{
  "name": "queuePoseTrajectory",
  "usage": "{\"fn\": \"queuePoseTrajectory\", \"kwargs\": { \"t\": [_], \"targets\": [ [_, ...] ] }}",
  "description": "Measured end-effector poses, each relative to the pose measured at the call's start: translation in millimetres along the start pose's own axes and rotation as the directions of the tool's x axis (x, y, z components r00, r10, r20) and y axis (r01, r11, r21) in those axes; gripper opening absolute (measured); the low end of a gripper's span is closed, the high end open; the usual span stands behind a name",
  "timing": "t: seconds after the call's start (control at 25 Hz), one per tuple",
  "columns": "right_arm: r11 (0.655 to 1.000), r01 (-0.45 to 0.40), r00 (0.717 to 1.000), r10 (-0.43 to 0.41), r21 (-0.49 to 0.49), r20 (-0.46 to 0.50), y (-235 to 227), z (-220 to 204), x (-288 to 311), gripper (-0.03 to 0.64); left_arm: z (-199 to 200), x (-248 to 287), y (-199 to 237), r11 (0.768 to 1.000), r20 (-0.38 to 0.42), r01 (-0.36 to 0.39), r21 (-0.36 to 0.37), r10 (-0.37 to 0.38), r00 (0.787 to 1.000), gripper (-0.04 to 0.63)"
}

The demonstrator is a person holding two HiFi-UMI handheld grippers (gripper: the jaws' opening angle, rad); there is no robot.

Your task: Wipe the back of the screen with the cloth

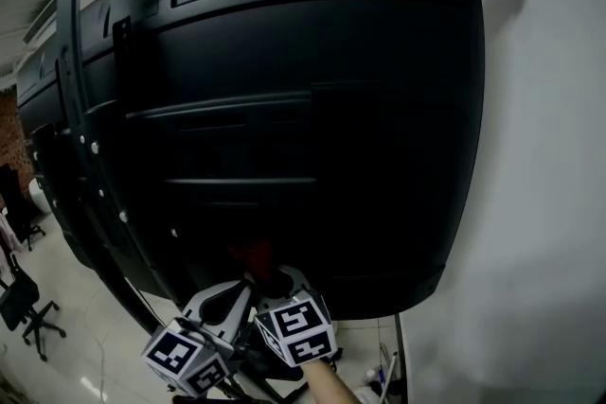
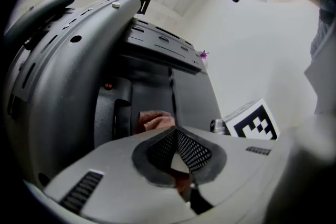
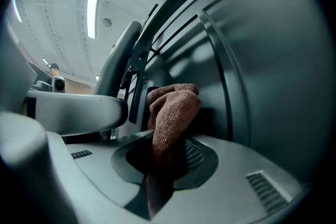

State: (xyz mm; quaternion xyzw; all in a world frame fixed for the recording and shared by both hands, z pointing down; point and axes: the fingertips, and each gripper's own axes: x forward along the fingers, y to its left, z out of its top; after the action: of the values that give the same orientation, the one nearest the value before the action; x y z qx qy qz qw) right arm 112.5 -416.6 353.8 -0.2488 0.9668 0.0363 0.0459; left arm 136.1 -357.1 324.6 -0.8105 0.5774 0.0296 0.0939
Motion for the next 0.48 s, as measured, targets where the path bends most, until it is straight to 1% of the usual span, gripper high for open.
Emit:
{"fn": "queuePoseTrajectory", "kwargs": {
  "t": [0.16,0.48],
  "targets": [
    [1.0,0.025,1.0,-0.025,-0.018,-0.012,-7.5,-3.9,-12.0,0.071,-8.7,8.5,-6.9,1.0,-0.007,0.021,-0.005,-0.021,1.0,0.012],
    [0.99,0.132,0.991,-0.133,-0.045,-0.018,-56.9,1.6,-64.8,0.071,-15.2,48.4,-49.1,0.993,-0.001,0.112,-0.028,-0.112,0.994,0.012]
  ]
}}
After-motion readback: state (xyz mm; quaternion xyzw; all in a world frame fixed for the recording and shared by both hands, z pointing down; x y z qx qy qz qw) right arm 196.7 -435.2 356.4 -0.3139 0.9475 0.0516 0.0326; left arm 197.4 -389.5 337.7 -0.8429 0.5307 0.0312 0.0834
